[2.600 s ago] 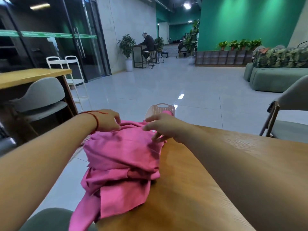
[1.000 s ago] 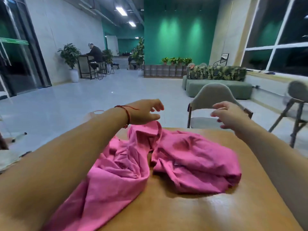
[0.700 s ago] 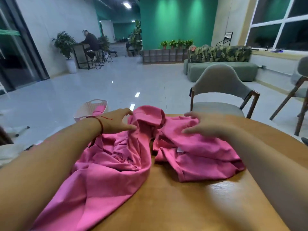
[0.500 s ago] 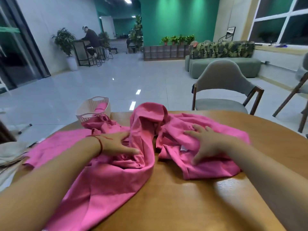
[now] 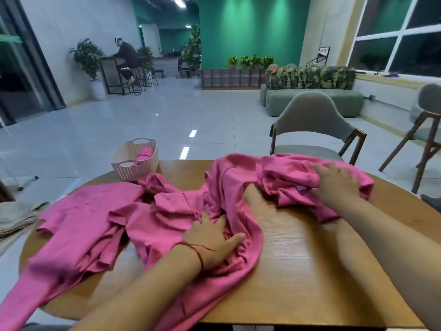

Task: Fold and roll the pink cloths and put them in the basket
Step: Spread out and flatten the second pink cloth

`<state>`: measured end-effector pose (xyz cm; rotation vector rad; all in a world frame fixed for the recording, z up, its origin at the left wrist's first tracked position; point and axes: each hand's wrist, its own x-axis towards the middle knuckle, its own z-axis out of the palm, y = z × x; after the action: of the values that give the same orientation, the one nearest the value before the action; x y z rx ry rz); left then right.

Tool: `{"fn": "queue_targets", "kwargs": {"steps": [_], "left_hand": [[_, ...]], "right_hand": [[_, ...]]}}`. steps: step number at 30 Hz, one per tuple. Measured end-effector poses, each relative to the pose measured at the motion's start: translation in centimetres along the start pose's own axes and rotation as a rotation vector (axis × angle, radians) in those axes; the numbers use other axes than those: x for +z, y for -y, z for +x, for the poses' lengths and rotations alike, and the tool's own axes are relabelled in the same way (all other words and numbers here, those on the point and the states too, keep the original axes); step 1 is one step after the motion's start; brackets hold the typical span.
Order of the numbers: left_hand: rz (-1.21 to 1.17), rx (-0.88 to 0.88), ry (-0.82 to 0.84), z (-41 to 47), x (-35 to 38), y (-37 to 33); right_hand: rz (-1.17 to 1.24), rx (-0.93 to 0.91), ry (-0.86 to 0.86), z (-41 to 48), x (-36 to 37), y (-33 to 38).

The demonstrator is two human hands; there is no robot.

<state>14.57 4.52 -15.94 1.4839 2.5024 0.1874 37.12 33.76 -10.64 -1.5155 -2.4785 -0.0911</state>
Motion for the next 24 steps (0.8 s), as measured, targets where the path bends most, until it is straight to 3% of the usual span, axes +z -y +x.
{"fn": "queue_targets", "kwargs": {"steps": [3, 6, 11, 15, 19, 22, 24], "left_hand": [[0.005, 0.135, 0.040, -1.0, -0.9, -1.5], [-0.005, 0.167, 0.021, -1.5, -0.9, -1.6], [0.011, 0.097, -0.066, -2.4, -1.5, 0.4], [0.057, -0.128, -0.030, -1.7, -2.3, 3.6], [-0.030, -0.197, 0.094, -0.7, -2.1, 5.6], [-0.141, -0.063, -0.017, -0.4, -1.3, 4.6], [-0.363, 0.023, -0.012, -0.7, -0.8, 3.4]], "right_hand": [[0.147, 0.060, 0.047, 0.0, 0.2, -1.2], [0.342, -0.029, 0.033, -1.8, 0.4, -0.5], [0.660, -0.201, 0.130, -5.1, -0.4, 4.9], [0.799, -0.302, 0.227, -6.8, 0.0, 8.6], [0.683, -0.375, 0.417, -7.9, -0.7, 11.7], [0.573, -0.444, 0.550, -9.0, 0.2, 13.6], [0.574, -0.468, 0.557, -9.9, 1.5, 14.6]]}}
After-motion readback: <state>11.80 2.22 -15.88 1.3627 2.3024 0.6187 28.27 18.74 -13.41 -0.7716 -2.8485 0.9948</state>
